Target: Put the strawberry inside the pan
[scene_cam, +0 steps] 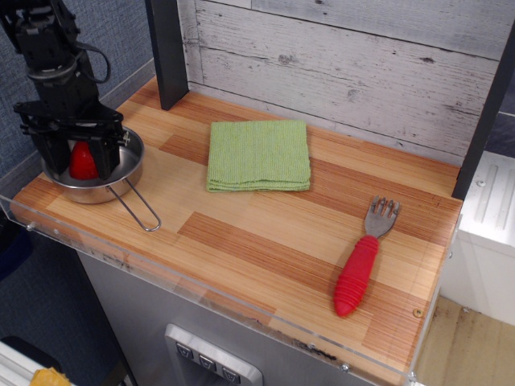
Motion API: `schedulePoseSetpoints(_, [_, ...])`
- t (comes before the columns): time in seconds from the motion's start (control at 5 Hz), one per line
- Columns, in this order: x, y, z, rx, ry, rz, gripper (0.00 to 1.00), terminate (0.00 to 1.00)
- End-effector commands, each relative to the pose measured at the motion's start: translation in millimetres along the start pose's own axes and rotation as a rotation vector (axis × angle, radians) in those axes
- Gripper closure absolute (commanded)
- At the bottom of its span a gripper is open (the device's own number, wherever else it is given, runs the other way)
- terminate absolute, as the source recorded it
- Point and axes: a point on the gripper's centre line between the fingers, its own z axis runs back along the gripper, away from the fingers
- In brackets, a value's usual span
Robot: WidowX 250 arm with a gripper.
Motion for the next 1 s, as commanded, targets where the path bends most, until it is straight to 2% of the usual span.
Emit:
schedulePoseSetpoints(0.0, [-1, 8, 9, 0.001, -0.014, 0.040, 0.00, 0.00])
schedulePoseSetpoints(0.6, [-1, 5, 13, -0.005, -0.008, 0.026, 0.00, 0.00])
schedulePoseSetpoints(0.8, [1, 0, 30, -0.016, -0.042, 0.019, 0.00, 0.00])
